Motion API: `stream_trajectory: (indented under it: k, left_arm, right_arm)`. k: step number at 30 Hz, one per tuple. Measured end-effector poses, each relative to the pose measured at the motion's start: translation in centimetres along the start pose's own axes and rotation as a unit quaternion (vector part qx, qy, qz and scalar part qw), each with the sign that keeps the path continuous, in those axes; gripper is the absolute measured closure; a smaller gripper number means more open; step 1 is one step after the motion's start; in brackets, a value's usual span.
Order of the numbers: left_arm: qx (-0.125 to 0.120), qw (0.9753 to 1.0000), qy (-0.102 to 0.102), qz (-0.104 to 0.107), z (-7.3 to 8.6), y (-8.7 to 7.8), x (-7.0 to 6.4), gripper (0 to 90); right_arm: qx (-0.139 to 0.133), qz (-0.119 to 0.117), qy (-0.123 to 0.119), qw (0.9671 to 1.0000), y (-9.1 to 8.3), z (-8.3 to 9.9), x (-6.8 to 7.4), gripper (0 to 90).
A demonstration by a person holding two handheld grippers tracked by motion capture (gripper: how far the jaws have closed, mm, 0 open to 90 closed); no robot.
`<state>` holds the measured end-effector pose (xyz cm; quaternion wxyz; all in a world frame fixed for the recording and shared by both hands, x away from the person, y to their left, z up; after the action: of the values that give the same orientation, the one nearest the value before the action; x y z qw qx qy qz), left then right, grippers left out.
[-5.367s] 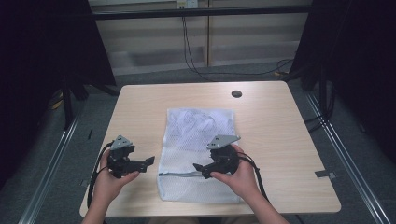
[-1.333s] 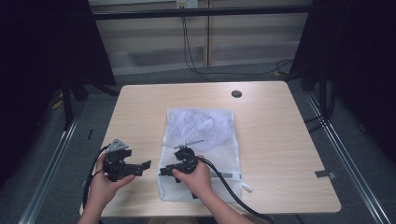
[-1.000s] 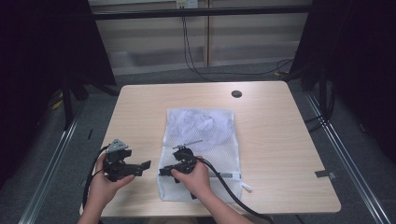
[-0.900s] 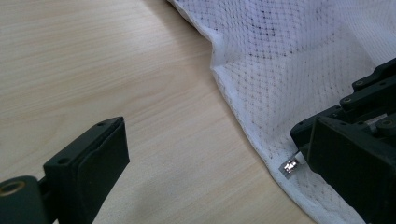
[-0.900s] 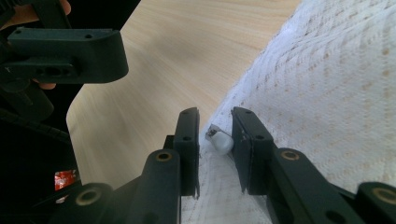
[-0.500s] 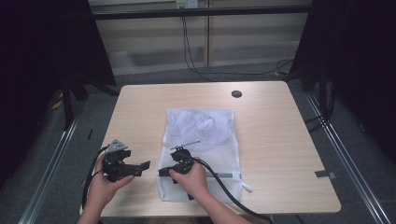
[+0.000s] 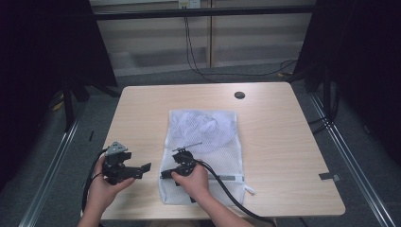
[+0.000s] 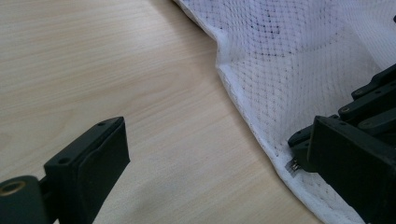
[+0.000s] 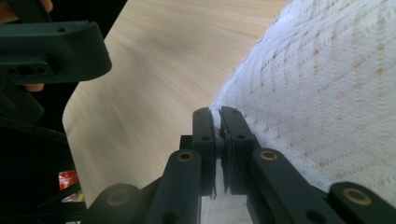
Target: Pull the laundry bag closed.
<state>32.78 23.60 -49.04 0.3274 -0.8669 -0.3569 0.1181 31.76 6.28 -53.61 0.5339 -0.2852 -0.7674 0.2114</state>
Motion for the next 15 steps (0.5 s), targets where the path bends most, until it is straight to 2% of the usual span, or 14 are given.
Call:
stream_trajectory:
  k: [6, 10, 11, 13, 15]
  left_arm:
    - [-0.014, 0.9996, -0.009, 0.025, -0.2, 0.0, -0.3, 4.4]
    - [-0.018, 0.9992, -0.014, 0.034, -0.3, 0.1, -0.5, 3.5]
    - [-0.02, 0.999, -0.017, 0.037, -0.3, 0.1, -0.6, 3.3]
    - [-0.025, 0.9971, -0.027, 0.067, -0.3, 0.2, -0.9, 3.2]
    - [-0.032, 0.9952, -0.041, 0.083, -0.3, 0.4, -1.2, 2.8]
  right_arm:
    - [-0.011, -0.011, 0.0, 0.9999, -1.0, -0.4, 0.4, 86.6]
    - [-0.019, -0.02, -0.001, 0.9996, -1.5, -0.6, 0.4, 86.7]
    - [-0.021, -0.027, 0.008, 0.9994, -1.8, -0.7, 0.5, 86.8]
    - [-0.027, -0.029, 0.008, 0.9992, -2.2, -0.8, 0.4, 86.8]
    - [-0.03, -0.033, 0.01, 0.9989, -2.6, -0.9, 0.4, 86.8]
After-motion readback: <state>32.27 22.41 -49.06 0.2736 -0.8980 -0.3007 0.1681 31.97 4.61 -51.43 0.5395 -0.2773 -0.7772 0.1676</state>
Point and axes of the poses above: each handheld gripper's, and its own axes: y roughly forward along the jaws, z roughly out of its underside, x roughly to its left, the point moved 5 cm from there along y, roughly forward along the jaws, and after that the axes turned 14 degrees about y, right-handed, at the moved point
